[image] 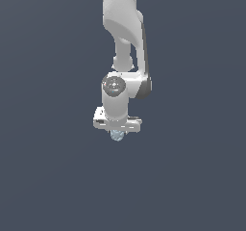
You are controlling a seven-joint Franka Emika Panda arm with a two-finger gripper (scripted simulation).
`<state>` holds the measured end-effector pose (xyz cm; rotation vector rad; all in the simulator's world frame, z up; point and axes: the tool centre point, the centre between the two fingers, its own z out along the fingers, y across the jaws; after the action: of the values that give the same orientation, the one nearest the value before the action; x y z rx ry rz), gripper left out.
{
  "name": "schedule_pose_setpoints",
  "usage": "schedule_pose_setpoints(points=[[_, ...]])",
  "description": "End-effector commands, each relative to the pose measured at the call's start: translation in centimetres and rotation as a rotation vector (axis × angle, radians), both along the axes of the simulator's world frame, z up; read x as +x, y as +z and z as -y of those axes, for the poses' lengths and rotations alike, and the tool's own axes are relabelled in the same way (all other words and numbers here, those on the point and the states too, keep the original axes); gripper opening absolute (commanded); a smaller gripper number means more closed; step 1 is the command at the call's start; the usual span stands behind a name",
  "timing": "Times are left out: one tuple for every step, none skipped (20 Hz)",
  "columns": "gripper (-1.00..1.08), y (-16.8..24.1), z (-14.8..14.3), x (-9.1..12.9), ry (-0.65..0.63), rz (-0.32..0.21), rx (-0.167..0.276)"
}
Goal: Pick up the object and move it to a goal position.
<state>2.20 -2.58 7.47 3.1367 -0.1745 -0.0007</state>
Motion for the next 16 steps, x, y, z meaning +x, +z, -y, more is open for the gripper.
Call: schedule_pose_setpoints(points=[[-1.00,1.6,-0.5,0.8,0.000,0.001,0.000],[-1.00,2.3,-0.8,1.2,0.000,0.001,0.000],[-1.00,3.0,-1.0,1.5,0.000,0.001,-0.001],[-1.00,3.8,-1.2,1.9,0.000,0.001,-0.001],[-1.00,4.5,-1.5,2.3,0.000,0.001,-0.001],[-1.00,5.3,-1.7,2.8,0.000,0.001,-0.001],[-1.00,6.2,-2.0,3.2,0.000,0.001,-0.001],[-1.00,7.0,-2.3,3.6,0.000,0.001,-0.001],[-1.00,7.8,-2.5,4.1,0.000,0.001,-0.001],[-1.00,8.7,-2.8,4.5,0.000,0.001,-0.001],[-1.00,9.5,-3.1,5.0,0.000,0.001,-0.001],[-1.00,10.3,-3.4,5.4,0.000,0.001,-0.001],[-1.00,11.0,-3.6,5.8,0.000,0.001,-0.001],[-1.00,11.8,-3.8,6.2,0.000,0.001,-0.001],[-1.00,12.5,-4.1,6.6,0.000,0.001,-0.001],[-1.00,13.1,-4.3,7.0,0.000,0.001,-0.001]])
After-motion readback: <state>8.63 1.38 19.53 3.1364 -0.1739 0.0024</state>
